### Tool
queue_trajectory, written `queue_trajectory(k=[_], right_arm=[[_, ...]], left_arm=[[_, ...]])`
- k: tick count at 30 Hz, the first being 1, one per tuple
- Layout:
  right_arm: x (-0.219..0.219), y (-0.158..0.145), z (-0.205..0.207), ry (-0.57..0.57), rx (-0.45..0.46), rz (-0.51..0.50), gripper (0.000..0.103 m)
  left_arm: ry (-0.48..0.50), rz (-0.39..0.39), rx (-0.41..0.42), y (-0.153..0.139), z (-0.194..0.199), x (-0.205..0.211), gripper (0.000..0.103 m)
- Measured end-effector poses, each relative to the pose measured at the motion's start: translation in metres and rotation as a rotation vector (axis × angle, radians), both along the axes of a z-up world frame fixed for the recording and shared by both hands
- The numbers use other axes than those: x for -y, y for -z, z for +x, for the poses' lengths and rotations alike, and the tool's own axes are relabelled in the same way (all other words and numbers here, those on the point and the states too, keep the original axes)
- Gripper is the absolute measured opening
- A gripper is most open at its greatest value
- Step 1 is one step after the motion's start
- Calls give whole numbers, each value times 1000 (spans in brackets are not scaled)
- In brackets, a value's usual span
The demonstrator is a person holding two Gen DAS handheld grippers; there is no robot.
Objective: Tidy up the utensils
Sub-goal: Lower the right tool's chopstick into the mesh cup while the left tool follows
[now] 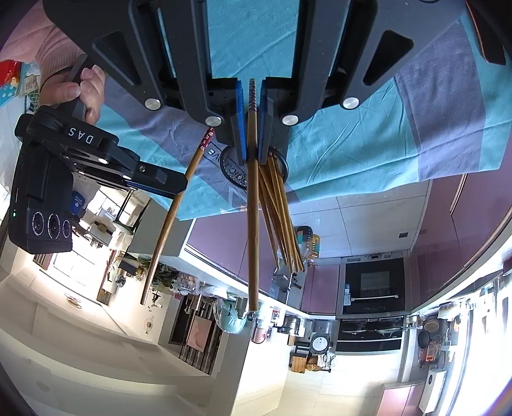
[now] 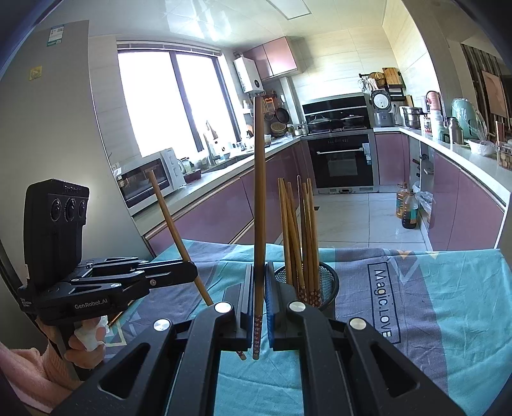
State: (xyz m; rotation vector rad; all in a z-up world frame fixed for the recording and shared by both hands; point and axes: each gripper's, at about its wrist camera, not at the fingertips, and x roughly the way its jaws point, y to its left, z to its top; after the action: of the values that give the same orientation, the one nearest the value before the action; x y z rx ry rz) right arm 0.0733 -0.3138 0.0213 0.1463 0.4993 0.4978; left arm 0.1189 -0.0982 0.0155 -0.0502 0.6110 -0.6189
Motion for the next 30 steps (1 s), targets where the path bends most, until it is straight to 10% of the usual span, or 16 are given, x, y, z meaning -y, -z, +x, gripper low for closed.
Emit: queue_trajectory(k=[30], right_arm=[[11,-16,11,8,44,-1,6]], left_arm=[[11,-6,61,-32,4,19,7]])
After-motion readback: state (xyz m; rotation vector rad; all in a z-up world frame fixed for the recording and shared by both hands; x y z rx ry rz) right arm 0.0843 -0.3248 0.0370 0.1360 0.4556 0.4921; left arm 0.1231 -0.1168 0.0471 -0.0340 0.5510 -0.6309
